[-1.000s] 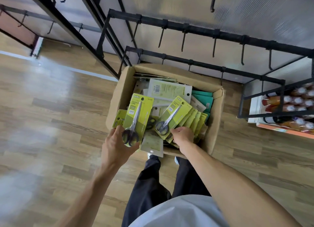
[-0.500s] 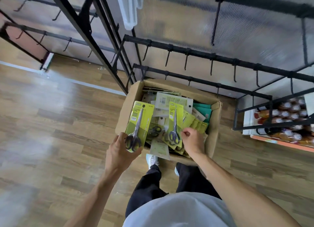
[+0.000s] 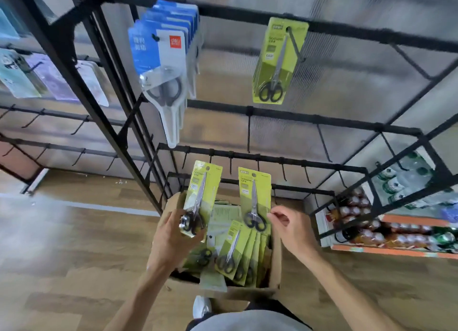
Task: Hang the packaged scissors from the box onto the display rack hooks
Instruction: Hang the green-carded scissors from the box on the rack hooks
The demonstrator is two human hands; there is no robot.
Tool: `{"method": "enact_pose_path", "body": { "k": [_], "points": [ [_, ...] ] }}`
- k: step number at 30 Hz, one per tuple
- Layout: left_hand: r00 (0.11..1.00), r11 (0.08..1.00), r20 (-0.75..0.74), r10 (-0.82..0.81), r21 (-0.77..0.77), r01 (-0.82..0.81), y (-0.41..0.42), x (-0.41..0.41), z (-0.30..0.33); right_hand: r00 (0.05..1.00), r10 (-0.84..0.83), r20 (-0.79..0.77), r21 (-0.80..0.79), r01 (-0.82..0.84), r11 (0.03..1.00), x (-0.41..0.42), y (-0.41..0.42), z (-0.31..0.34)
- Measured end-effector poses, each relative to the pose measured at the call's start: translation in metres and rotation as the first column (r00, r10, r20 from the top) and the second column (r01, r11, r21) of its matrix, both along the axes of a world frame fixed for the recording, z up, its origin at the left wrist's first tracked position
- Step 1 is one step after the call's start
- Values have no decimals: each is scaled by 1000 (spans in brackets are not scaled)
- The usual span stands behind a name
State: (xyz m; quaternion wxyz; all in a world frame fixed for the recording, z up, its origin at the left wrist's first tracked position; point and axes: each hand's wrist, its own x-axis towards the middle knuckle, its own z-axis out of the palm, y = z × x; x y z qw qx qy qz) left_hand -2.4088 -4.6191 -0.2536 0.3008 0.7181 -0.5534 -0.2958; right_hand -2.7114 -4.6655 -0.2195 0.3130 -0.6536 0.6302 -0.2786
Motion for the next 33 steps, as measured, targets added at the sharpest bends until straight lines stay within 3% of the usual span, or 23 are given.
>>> {"method": "enact_pose_path", "body": {
  "k": [10,15,21,33],
  "points": [
    [992,953,-52,-116,-287,96,-83,-21,89,998,15,69,-319,8,948,-24,-49,118],
    [990,911,-59,-129,-402,95,-112,-32,130,992,38,119,-407,14,914,-33,-79,167],
    [989,886,-41,-143,-450,110,-125,-37,153,989,99,113,-360,-52,931,-34,-95,175],
    [996,900,35,-80,-428,87,-118,-30,170,966,57,252,-235,3,972,-27,-116,168]
  ]
}}
